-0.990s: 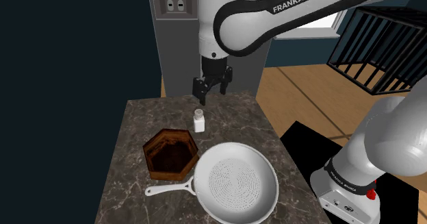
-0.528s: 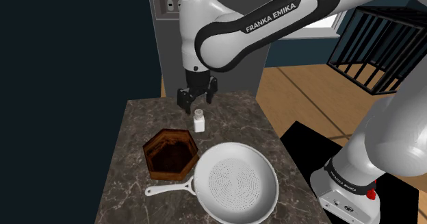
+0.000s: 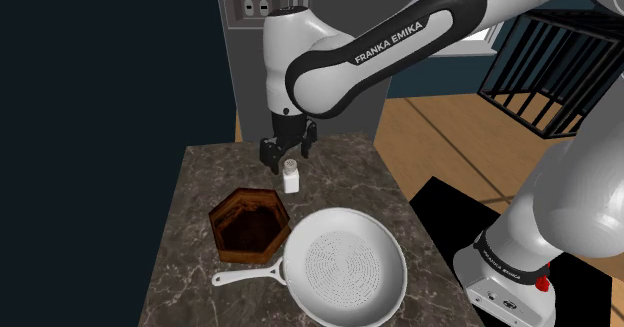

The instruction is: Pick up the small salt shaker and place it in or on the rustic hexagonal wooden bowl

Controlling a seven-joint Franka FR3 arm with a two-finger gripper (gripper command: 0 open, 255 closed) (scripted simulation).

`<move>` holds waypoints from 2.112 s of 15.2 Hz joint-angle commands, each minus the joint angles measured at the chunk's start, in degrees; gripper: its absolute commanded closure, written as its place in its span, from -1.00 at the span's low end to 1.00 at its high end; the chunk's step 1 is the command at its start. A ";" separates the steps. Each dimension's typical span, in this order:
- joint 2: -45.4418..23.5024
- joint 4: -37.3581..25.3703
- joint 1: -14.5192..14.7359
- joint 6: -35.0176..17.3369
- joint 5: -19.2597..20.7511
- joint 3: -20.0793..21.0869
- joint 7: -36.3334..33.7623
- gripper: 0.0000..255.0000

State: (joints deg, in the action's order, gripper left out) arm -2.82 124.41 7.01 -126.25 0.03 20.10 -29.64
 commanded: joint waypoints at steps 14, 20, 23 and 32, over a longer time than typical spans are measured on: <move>0.39 -0.34 -0.02 0.70 -0.16 0.00 0.11 1.00; 2.61 -2.73 -0.13 5.18 -1.05 -0.04 0.70 1.00; 3.56 -4.08 -0.18 7.43 -1.39 -0.08 0.93 1.00; 5.73 -8.82 -0.30 14.21 -2.10 -0.27 1.40 1.00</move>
State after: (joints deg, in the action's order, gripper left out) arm 2.74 116.29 6.74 -112.92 -2.03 19.85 -28.30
